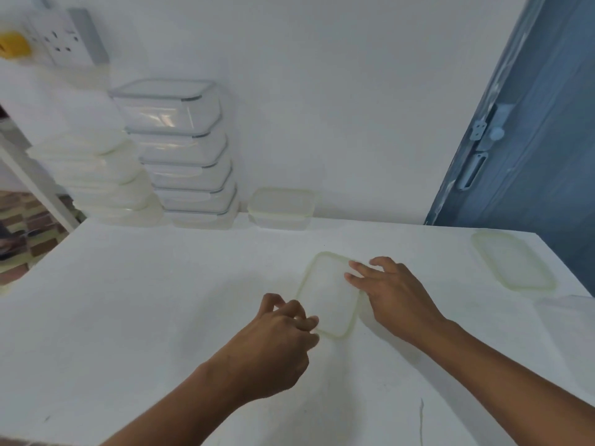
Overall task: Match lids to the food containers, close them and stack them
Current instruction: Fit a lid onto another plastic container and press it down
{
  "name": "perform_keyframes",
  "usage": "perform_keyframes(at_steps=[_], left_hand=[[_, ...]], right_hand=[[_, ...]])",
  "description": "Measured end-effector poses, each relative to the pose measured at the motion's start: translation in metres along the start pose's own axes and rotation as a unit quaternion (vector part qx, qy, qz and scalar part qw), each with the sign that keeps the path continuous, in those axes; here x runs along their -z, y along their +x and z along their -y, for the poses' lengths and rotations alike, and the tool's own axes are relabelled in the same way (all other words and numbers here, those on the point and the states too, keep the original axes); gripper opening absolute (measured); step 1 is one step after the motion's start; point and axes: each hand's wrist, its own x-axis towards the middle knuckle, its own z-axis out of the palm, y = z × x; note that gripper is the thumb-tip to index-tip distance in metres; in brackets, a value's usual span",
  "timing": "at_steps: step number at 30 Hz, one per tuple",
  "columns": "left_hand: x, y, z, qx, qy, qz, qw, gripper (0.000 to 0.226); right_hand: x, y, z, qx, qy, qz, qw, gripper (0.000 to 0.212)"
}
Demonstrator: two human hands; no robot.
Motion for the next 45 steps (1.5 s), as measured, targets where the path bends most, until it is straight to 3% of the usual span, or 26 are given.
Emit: perform_keyframes(at_steps=[4, 7, 9, 11, 13, 16, 22, 31, 36, 39, 42, 45], left_hand=[[-0.014, 0.011, 0.001, 0.002, -0.090, -0.063, 0.994, 0.026], [-0.019, 0.014, 0.006, 0.085, -0.290, -0.098, 0.948, 0.032], [-0.014, 0.013, 0.012, 0.129, -0.344, -0.110, 0.923, 0.040], [-0.008, 0.012, 0.018, 0.142, -0.279, -0.084, 0.946, 0.057], [-0.002, 0.013, 0.021, 0.136, -0.191, 0.001, 0.972, 0.072], [0.006, 0.018, 0.022, 0.116, -0.112, 0.095, 0.982, 0.073], [0.013, 0.041, 0.017, 0.030, 0.058, 0.144, 0.988, 0.066], [0.025, 0.060, 0.017, 0.068, 0.044, 0.249, 0.965, 0.047], [0.047, 0.077, 0.012, 0.097, 0.014, 0.330, 0.939, 0.050], [0.056, 0.083, 0.005, 0.089, 0.028, 0.316, 0.944, 0.054], [0.041, 0.071, 0.000, 0.011, 0.090, 0.213, 0.973, 0.052], [0.006, 0.042, 0.001, -0.020, 0.152, 0.121, 0.981, 0.024]], right_hand=[[0.004, 0.009, 0.009, -0.035, 0.060, 0.062, 0.996, 0.063], [0.006, 0.008, 0.011, -0.034, 0.094, 0.062, 0.993, 0.059], [0.011, 0.001, 0.020, -0.036, 0.112, 0.042, 0.992, 0.048], [0.023, -0.009, 0.034, -0.033, 0.116, 0.066, 0.991, 0.049], [0.031, -0.017, 0.043, -0.022, 0.097, 0.150, 0.984, 0.074], [0.032, -0.019, 0.043, 0.013, 0.046, 0.229, 0.972, 0.101], [0.028, -0.015, 0.043, 0.028, 0.032, 0.245, 0.969, 0.090], [0.042, -0.004, 0.052, 0.018, -0.002, 0.290, 0.957, 0.090], [0.051, 0.005, 0.054, 0.020, -0.015, 0.332, 0.943, 0.100], [0.055, 0.010, 0.052, 0.005, -0.019, 0.349, 0.937, 0.108], [0.043, 0.006, 0.058, 0.001, -0.057, 0.312, 0.948, 0.093], [0.015, -0.010, 0.072, -0.028, -0.103, 0.226, 0.968, 0.083]])
